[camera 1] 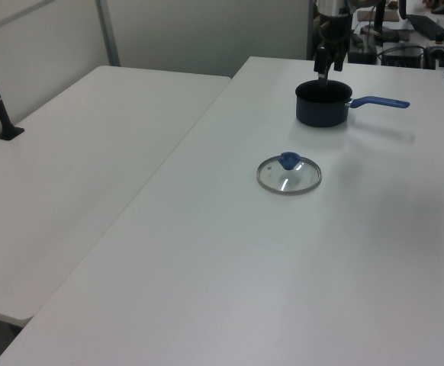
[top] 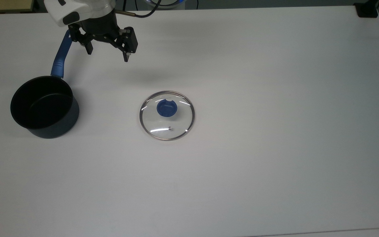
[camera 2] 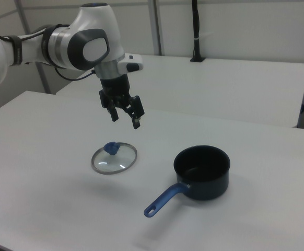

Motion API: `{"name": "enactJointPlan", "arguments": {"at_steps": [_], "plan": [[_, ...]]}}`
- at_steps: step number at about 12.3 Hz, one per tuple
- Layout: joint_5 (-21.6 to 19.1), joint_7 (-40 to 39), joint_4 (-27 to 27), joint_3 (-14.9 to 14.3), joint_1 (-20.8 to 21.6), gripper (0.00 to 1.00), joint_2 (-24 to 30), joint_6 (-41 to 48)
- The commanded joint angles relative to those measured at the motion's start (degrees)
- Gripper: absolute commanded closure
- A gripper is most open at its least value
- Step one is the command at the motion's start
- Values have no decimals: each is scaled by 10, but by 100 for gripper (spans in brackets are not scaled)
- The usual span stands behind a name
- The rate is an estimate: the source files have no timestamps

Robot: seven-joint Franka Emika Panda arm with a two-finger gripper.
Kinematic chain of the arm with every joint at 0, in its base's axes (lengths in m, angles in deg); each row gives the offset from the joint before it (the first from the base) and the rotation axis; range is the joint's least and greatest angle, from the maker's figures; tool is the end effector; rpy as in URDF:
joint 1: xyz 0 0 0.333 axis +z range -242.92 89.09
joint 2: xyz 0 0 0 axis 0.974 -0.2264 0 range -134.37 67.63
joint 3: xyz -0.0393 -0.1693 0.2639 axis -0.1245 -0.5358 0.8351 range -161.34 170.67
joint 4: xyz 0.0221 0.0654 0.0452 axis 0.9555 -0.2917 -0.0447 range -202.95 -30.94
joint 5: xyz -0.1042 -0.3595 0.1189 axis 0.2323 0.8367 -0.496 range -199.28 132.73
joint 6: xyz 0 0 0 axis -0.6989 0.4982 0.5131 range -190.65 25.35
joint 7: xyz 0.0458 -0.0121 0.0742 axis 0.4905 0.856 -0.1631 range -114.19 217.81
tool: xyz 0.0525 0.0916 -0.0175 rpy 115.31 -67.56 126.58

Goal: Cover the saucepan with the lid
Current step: 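Move the open gripper from above the saucepan toward the glass lid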

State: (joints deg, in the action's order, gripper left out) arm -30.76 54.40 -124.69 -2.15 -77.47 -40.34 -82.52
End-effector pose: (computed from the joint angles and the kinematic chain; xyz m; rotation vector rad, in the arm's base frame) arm 0.5994 -0.0777 0.5159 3.0731 -0.2473 0.0555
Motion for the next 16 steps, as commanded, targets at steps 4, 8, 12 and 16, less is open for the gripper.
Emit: {"name": "enactJointPlan", "arguments": {"at_steps": [4, 8, 12, 16], "plan": [[9, -7, -2, -2, 2, 0, 7, 5], [23, -10, -2, -2, 5, 0, 0, 4], [38, -7, -2, 5, 15, 0, -25, 1], [-2, 8, -2, 9, 64, 0, -66, -23]]}}
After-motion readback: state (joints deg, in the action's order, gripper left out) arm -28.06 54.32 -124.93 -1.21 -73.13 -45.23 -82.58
